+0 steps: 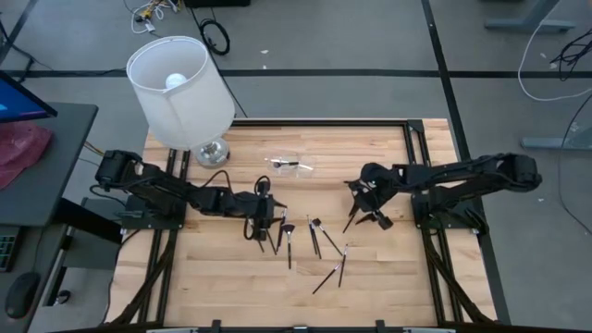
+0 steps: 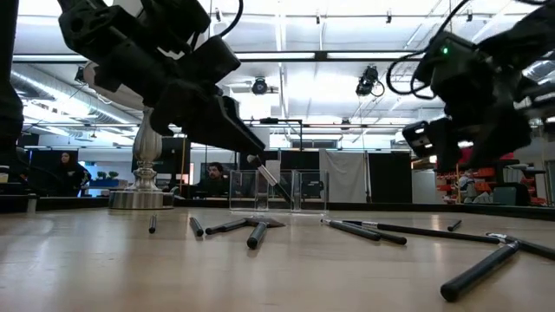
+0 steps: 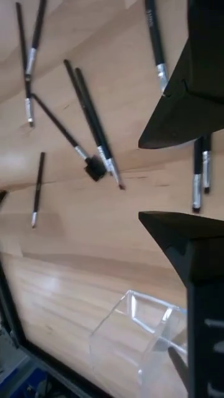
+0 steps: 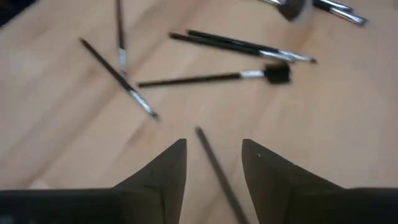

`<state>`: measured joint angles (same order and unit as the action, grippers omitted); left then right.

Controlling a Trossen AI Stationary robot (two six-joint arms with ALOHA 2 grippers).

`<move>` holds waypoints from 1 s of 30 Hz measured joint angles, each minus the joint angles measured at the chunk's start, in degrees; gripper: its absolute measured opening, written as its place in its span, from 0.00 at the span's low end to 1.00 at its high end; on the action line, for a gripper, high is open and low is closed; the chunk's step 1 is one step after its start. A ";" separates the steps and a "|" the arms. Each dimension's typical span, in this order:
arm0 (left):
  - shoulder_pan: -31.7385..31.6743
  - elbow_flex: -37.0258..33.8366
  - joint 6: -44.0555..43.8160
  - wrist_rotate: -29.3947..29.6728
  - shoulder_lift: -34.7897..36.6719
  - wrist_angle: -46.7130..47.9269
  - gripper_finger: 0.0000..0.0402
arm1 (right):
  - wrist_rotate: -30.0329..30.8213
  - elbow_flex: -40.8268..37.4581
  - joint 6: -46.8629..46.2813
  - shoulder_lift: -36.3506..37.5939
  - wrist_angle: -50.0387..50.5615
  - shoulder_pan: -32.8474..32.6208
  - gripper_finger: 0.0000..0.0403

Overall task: Put items in baskets/containers
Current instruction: Put the black eyeshadow brush into the transparent organizer

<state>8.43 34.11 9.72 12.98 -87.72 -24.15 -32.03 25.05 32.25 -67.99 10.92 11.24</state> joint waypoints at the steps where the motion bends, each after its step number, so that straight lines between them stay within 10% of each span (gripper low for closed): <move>1: 0.00 0.00 -0.02 0.02 0.00 -0.61 0.44 | -0.27 -1.13 0.69 -0.06 -1.16 0.89 0.38; 11: -0.58 0.00 4.40 -0.20 0.00 -8.53 0.44 | -3.41 -15.74 3.77 -0.09 -26.68 7.70 0.29; 20: -2.02 0.00 4.90 -1.16 0.00 -11.70 0.44 | -3.11 -18.05 3.93 -1.23 -29.32 8.88 0.29; 30: -2.25 0.00 5.09 -2.39 0.00 -11.70 0.44 | -5.23 -18.03 3.48 -16.51 -40.46 12.27 0.29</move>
<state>6.17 34.11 14.81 10.59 -87.72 -35.85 -37.25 7.02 35.73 -84.49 -29.54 23.51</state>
